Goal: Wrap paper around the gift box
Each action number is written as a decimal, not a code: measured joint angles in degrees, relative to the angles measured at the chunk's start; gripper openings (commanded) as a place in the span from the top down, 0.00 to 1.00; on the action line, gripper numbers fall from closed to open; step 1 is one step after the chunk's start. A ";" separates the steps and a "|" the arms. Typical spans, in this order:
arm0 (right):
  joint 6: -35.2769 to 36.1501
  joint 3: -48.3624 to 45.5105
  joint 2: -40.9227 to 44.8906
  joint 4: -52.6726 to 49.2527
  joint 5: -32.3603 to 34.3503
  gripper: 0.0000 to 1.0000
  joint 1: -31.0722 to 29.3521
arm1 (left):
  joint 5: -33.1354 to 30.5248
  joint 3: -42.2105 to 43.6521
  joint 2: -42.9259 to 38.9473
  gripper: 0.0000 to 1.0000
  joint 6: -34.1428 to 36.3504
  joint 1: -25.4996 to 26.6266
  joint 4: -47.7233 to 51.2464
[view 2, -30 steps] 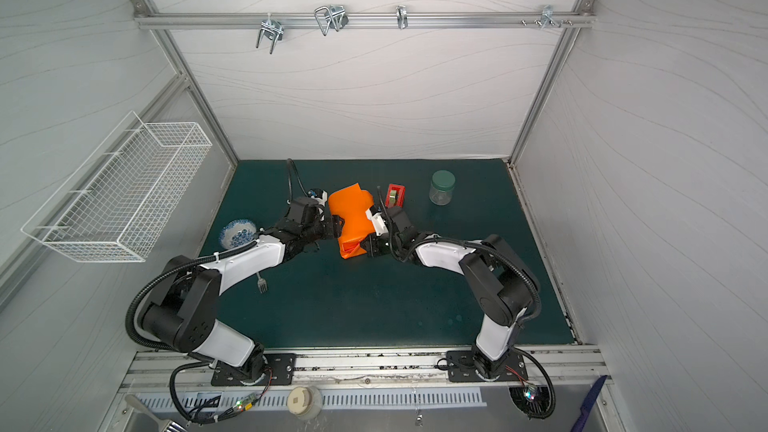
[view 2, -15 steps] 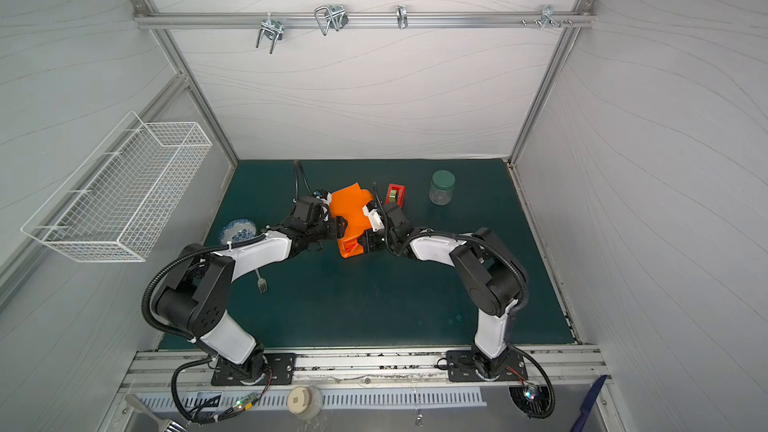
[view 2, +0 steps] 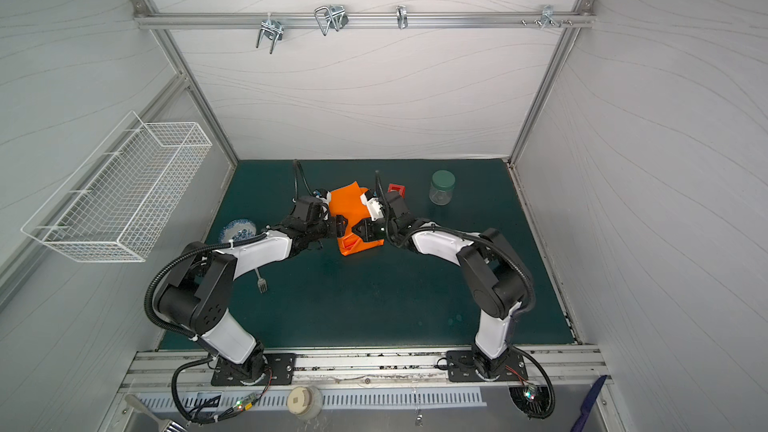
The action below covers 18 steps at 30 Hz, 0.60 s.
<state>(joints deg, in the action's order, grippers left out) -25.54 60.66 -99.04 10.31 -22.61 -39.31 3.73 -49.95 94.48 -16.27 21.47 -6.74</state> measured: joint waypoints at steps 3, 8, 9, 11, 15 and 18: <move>0.52 -2.54 4.33 -0.70 0.20 0.73 2.78 | 0.59 -0.11 -0.76 0.16 -0.44 0.02 1.55; 1.03 -2.80 4.96 -4.39 2.60 0.59 7.50 | 0.98 0.11 -5.14 0.12 -2.14 0.04 4.81; 0.68 -2.19 4.24 -5.20 2.91 0.48 7.87 | 0.90 0.37 -6.51 0.11 -2.75 0.04 4.76; 0.46 0.24 1.53 -6.62 3.30 0.39 8.04 | 0.72 1.09 -9.51 0.10 -4.44 0.00 4.72; 0.13 5.99 -4.70 -8.72 2.84 0.35 7.50 | 1.77 1.38 -10.84 0.09 -8.26 -0.81 4.70; -0.11 8.50 -7.67 -9.64 2.05 0.35 7.02 | 4.52 1.18 -8.17 0.09 -10.80 -1.99 4.76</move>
<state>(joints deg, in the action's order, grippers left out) -25.65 69.17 -106.72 0.67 -20.56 -32.29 8.25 -48.77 86.30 -27.07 19.49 -1.98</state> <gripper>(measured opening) 0.650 0.912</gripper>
